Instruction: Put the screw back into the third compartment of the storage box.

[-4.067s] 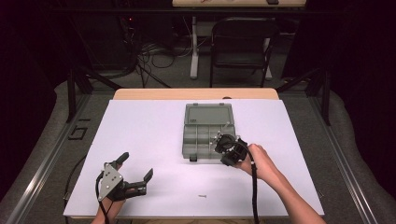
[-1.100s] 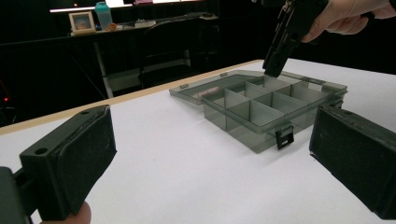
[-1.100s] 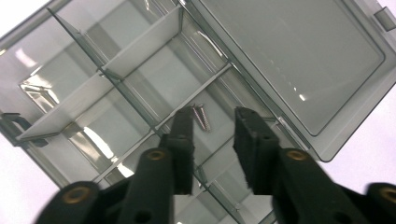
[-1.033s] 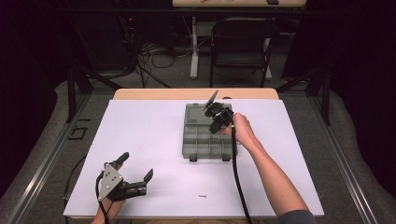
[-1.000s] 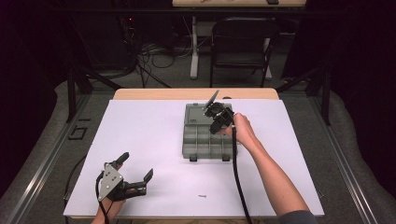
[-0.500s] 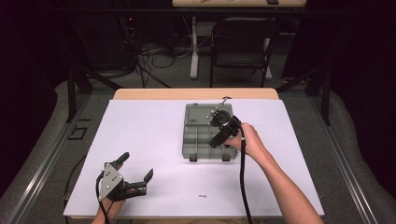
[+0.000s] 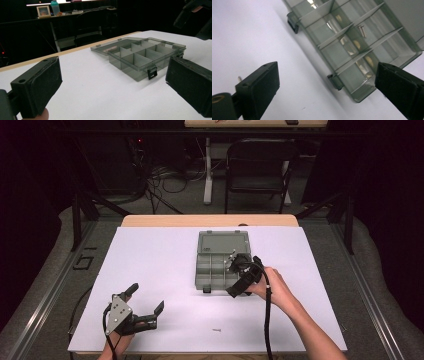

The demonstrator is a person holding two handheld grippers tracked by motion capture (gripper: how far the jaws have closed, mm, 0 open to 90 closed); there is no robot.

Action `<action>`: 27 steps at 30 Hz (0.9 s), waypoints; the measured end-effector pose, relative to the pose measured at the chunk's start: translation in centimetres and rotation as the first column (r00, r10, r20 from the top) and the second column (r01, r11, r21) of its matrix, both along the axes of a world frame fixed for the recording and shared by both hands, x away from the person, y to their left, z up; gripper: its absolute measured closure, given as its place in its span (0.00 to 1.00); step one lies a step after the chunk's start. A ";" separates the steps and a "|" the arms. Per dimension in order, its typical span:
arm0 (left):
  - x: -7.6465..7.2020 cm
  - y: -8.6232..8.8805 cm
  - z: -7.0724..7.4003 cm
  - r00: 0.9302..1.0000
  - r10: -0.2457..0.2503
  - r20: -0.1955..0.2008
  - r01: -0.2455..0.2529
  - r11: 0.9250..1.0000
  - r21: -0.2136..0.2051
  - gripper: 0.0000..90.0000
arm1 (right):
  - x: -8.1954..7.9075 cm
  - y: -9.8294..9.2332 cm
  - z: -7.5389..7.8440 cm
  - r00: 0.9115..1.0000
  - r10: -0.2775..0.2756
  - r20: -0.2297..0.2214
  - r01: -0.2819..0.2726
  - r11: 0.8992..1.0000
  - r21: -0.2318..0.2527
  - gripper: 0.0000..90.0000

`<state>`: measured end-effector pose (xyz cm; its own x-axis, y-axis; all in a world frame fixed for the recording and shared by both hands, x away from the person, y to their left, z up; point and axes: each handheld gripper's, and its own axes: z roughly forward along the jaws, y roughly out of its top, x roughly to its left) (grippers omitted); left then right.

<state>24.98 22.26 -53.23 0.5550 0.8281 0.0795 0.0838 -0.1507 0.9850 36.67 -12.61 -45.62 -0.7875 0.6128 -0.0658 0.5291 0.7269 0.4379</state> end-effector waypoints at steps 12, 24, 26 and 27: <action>0.0 0.0 0.0 1.000 0.001 0.000 -0.001 1.000 0.000 0.00 | -2.2 0.5 -0.9 0.999 0.044 -0.029 -0.045 0.999 -0.008 0.00; 0.0 -0.1 0.0 1.000 0.000 -0.001 0.000 1.000 0.000 0.00 | -3.7 1.5 -2.2 0.994 0.095 -0.057 -0.096 0.995 -0.030 0.00; 0.0 -0.1 0.0 1.000 0.000 -0.002 0.000 1.000 0.000 0.00 | -3.9 1.7 -2.4 0.993 0.105 -0.061 -0.106 0.994 -0.027 0.00; 0.0 -0.1 0.0 1.000 0.001 -0.002 -0.001 1.000 0.000 0.00 | -4.0 1.8 -2.5 0.993 0.103 -0.065 -0.105 0.994 -0.021 0.00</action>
<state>24.96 22.21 -53.25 0.5546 0.8285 0.0783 0.0855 -0.1503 0.9849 32.70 -10.84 -48.16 -0.8500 0.5261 -0.0271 0.4764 0.7895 0.3869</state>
